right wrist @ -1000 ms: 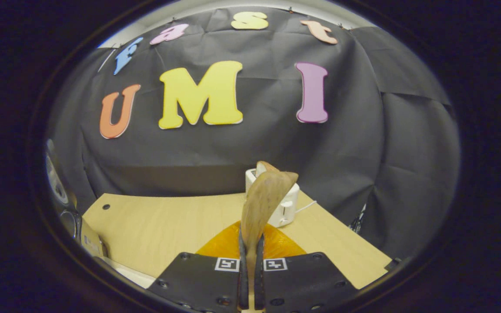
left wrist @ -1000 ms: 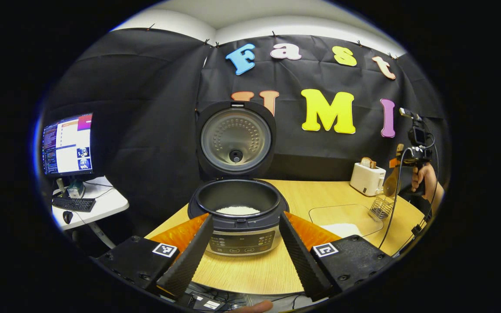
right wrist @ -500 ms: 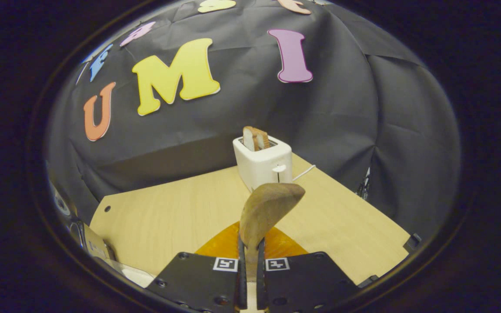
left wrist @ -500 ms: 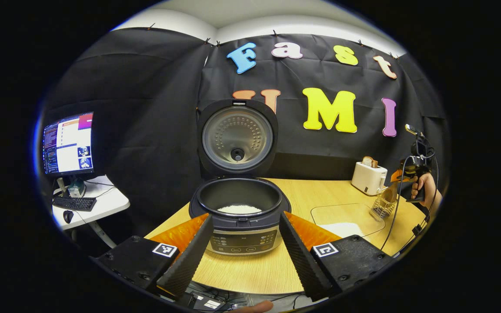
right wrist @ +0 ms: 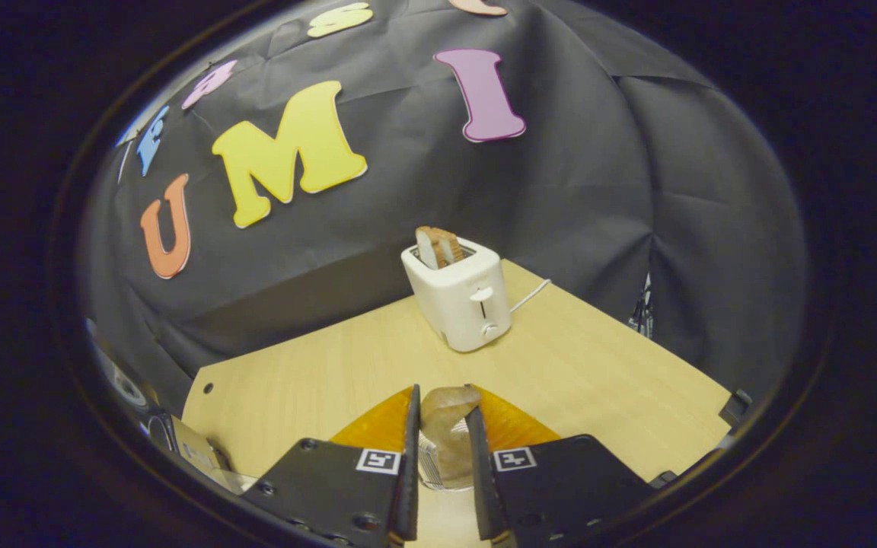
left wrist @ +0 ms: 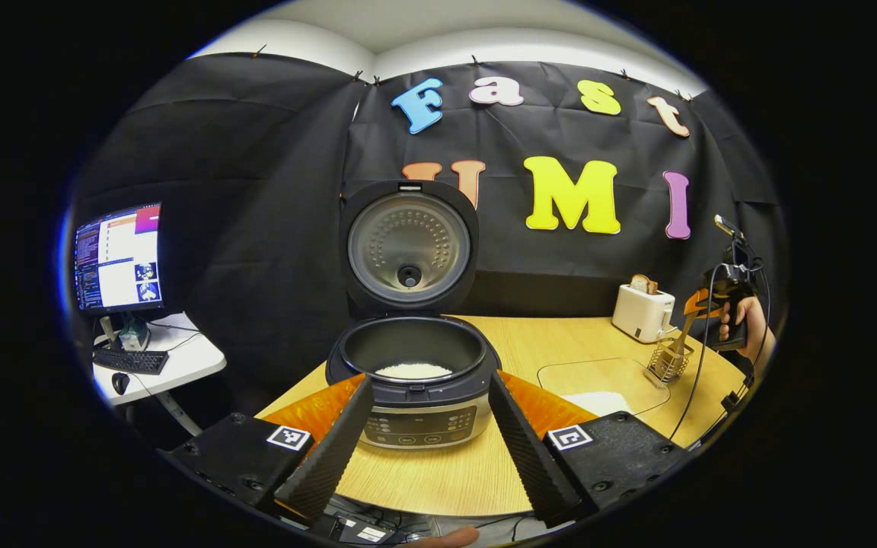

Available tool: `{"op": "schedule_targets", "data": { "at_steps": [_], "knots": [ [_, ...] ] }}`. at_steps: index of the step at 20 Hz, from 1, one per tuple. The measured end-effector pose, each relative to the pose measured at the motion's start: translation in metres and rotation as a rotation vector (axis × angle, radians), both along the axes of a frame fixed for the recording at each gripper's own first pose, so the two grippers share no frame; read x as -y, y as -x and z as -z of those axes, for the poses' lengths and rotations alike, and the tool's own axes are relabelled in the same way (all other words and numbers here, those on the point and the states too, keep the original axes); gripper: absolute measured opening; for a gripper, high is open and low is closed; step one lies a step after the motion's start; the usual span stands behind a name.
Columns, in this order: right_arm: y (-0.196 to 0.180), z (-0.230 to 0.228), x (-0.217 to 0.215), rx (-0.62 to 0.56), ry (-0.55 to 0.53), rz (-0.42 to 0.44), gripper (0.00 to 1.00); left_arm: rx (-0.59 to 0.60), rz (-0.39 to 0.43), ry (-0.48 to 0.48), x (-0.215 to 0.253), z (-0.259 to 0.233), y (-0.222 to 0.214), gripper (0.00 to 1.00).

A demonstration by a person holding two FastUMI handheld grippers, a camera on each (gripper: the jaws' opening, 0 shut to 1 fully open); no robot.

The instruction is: Close the left gripper, press the button to open the rice cooker; take a wooden spoon from the chopstick holder with the right hand, scoop a spoonful of rice and pour it into the rice cooker, then put the wooden spoon back into the chopstick holder.

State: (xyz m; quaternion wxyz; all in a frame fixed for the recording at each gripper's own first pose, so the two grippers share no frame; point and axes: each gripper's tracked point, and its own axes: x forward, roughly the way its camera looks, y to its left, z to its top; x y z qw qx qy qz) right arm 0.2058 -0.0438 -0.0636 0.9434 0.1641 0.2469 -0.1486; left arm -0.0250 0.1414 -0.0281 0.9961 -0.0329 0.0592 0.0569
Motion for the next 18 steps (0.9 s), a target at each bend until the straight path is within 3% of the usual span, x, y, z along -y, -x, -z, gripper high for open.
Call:
{"op": "schedule_targets", "data": {
  "at_steps": [1, 2, 3, 6, 7, 11, 12, 14, 15, 16, 17, 18],
  "knots": [
    [0.004, -0.002, 0.0, -0.001, -0.006, -0.013, 0.3, 0.006, -0.004, -0.001, 0.0, -0.001, 0.0, 0.97],
    [0.006, -0.008, 0.005, 0.009, 0.002, -0.015, 0.38, 0.007, -0.006, 0.0, 0.001, -0.002, 0.0, 0.97],
    [0.009, -0.016, 0.011, 0.028, 0.024, -0.011, 0.33, 0.009, -0.008, 0.0, 0.001, -0.003, 0.0, 0.97],
    [0.02, -0.037, 0.027, 0.084, 0.081, 0.006, 0.4, 0.01, -0.004, -0.015, 0.007, -0.006, 0.001, 0.97],
    [0.025, -0.044, 0.029, 0.103, 0.09, 0.005, 0.34, 0.016, 0.003, -0.021, 0.011, -0.007, 0.001, 0.97],
    [0.055, -0.067, 0.033, 0.145, 0.147, -0.029, 0.4, 0.044, 0.019, -0.032, 0.025, -0.019, 0.006, 0.97],
    [0.063, -0.075, 0.034, 0.165, 0.171, -0.031, 0.51, 0.054, 0.021, -0.031, 0.028, -0.022, 0.008, 0.97],
    [0.077, -0.09, 0.032, 0.207, 0.197, -0.052, 0.55, 0.075, 0.045, -0.032, 0.037, -0.03, 0.008, 0.97],
    [0.088, -0.092, 0.03, 0.218, 0.202, -0.068, 0.68, 0.085, 0.039, -0.031, 0.038, -0.032, 0.01, 0.97],
    [0.095, -0.093, 0.028, 0.221, 0.203, -0.081, 0.67, 0.089, 0.025, -0.033, 0.037, -0.034, 0.011, 0.97],
    [0.101, -0.095, 0.026, 0.225, 0.203, -0.096, 0.81, 0.085, 0.015, -0.039, 0.037, -0.033, 0.012, 0.97],
    [0.108, -0.098, 0.022, 0.236, 0.203, -0.114, 0.85, 0.08, 0.01, -0.04, 0.039, -0.032, 0.013, 0.97]
  ]
}}
